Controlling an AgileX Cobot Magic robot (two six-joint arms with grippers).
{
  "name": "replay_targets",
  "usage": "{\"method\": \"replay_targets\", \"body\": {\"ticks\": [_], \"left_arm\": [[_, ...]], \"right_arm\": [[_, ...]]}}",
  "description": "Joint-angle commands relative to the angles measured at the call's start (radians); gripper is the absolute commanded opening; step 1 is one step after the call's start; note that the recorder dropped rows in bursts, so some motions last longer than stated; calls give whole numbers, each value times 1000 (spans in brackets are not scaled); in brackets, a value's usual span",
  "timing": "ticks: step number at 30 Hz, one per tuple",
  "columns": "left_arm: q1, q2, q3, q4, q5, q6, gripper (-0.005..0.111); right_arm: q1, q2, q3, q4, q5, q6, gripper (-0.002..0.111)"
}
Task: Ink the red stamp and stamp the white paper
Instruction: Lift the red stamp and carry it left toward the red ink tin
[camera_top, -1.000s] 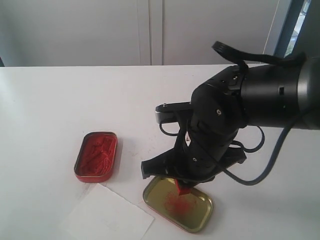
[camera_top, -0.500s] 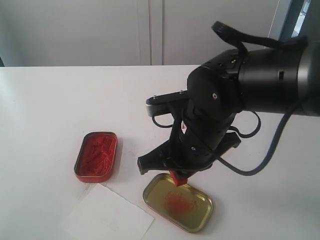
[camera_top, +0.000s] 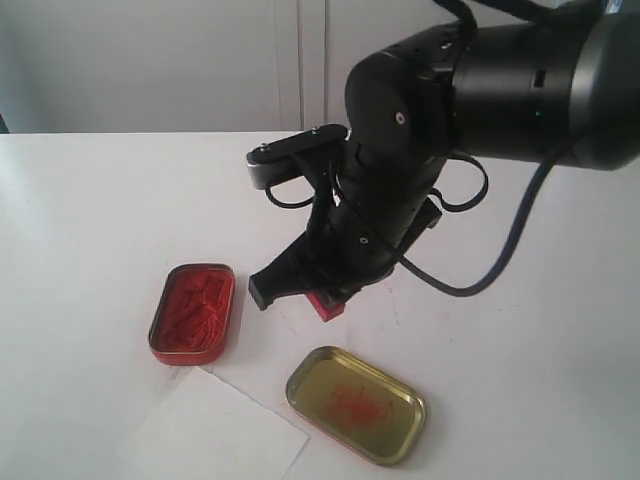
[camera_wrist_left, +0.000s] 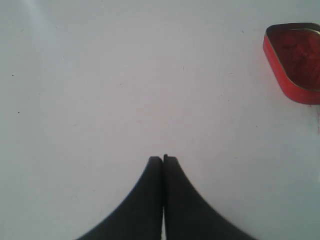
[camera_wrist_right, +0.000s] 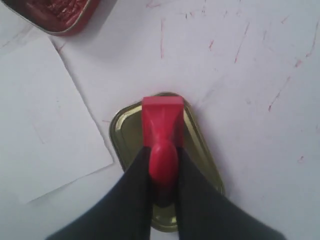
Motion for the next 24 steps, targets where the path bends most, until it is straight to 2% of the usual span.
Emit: {"method": "replay_targets", "body": {"ticks": [1, 17, 24], "left_arm": [[2, -4, 9, 0, 4, -1, 0], [2, -4, 9, 0, 4, -1, 0], [2, -4, 9, 0, 4, -1, 0]], "right_arm": [[-3, 59, -112, -5, 63, -80, 0], [-3, 271, -398, 36, 127, -242, 0], [-3, 383, -558, 99, 215, -298, 0]]}}
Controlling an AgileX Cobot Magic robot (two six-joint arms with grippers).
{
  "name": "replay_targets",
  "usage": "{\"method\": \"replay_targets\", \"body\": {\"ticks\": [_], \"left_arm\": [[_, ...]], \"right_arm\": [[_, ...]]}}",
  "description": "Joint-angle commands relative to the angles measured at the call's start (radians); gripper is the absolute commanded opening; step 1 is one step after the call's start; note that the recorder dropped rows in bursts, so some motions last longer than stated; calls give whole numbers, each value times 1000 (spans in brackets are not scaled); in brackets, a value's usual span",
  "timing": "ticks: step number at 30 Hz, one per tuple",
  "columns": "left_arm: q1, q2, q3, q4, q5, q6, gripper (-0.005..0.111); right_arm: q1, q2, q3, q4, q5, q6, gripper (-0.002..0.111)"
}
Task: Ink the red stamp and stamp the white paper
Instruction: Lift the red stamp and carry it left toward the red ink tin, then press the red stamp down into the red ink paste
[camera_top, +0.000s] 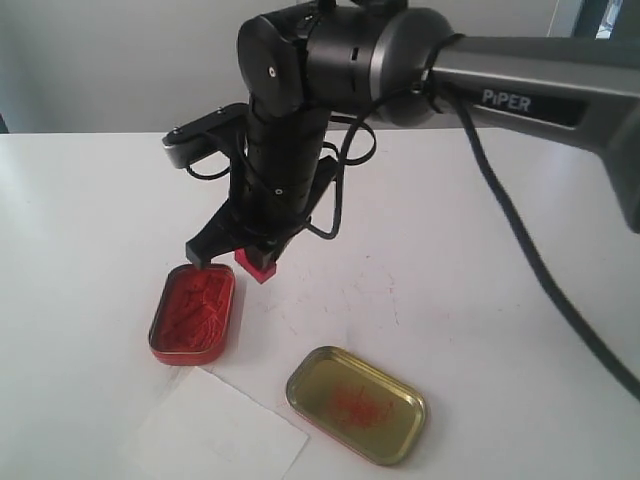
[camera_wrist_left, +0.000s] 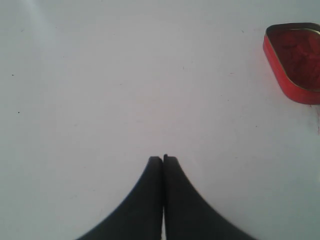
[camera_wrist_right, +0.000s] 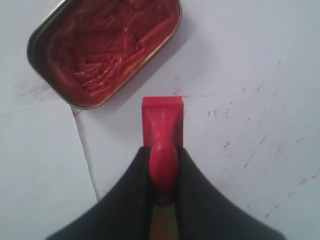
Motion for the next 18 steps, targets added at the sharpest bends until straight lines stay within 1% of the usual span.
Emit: {"method": "replay_targets", "body": {"ticks": [1, 5, 13, 18], "left_arm": [[2, -4, 9, 0, 4, -1, 0], [2, -4, 9, 0, 4, -1, 0], [2, -4, 9, 0, 4, -1, 0], [2, -4, 9, 0, 4, -1, 0]], "right_arm": [[-3, 63, -108, 45, 73, -49, 0], [-3, 122, -194, 55, 131, -74, 0], [21, 229, -369, 65, 133, -113, 0], [44, 278, -425, 62, 133, -116, 0]]}}
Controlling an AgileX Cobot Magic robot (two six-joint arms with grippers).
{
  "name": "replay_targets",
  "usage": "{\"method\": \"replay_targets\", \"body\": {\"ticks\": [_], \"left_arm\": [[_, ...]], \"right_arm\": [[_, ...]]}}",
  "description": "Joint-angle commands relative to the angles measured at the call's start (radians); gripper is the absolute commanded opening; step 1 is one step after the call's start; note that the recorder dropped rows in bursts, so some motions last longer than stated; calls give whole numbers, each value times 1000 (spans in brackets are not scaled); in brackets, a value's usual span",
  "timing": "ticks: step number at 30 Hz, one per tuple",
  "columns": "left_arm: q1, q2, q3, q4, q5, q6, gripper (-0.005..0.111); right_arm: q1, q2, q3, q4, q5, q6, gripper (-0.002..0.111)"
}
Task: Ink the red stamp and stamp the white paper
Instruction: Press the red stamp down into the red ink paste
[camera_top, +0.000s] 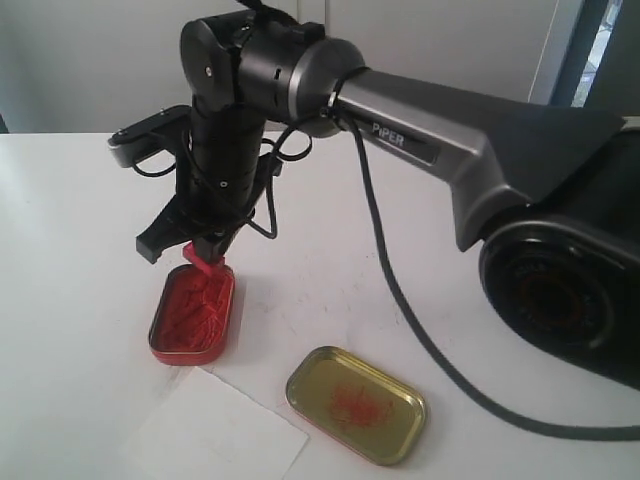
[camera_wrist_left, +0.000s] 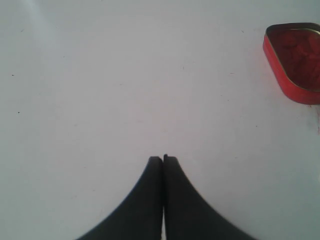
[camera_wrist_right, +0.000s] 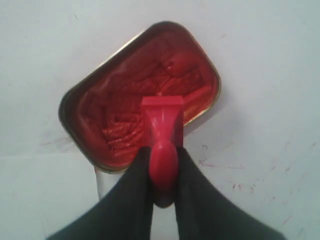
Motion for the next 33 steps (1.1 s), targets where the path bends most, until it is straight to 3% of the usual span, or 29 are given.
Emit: {"method": "replay_targets", "body": {"ticks": [1, 33], "left_arm": [[2, -4, 9, 0, 4, -1, 0], [2, -4, 9, 0, 4, -1, 0]], "right_arm": [[21, 33, -49, -1, 3, -15, 0], [71, 114, -53, -18, 3, 10, 0]]}}
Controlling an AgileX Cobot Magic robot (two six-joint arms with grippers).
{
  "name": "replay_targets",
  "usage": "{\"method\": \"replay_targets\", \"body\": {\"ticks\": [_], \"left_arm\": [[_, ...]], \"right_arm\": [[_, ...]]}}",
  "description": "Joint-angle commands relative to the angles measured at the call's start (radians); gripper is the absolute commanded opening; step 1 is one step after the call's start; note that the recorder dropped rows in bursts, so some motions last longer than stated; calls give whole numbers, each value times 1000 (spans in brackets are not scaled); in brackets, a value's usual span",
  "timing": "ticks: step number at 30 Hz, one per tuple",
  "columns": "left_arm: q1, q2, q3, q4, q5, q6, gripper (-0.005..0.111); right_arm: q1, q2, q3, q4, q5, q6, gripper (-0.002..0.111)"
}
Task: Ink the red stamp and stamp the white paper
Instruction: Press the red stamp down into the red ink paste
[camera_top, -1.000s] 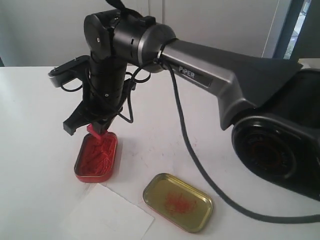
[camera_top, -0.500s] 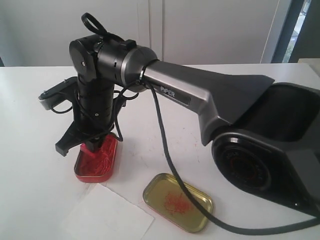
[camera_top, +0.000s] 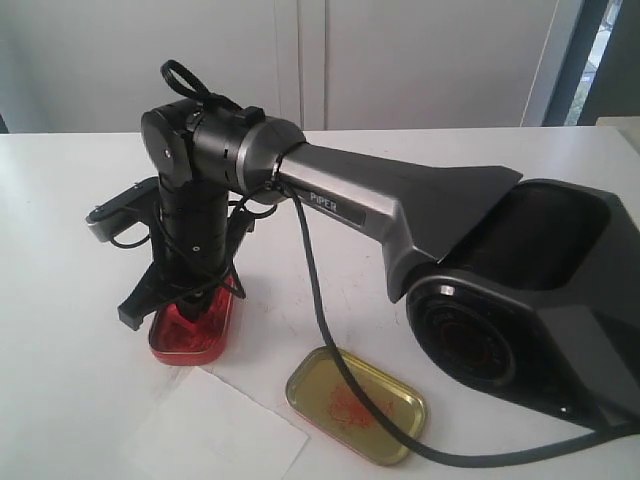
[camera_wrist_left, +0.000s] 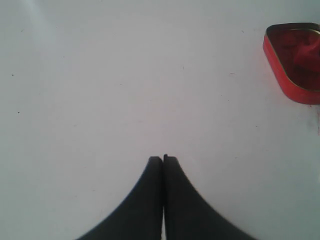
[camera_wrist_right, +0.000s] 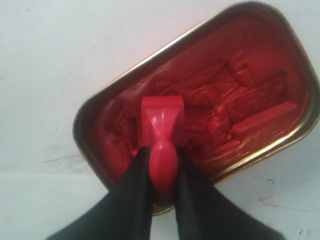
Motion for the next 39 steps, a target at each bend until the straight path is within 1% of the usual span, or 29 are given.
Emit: {"method": "replay_targets", "body": {"ticks": [1, 39], "left_arm": [[2, -4, 9, 0, 4, -1, 0], [2, -4, 9, 0, 4, -1, 0]], "right_arm": [[7, -27, -9, -26, 1, 11, 0], [8, 126, -4, 0, 1, 14, 0]]}}
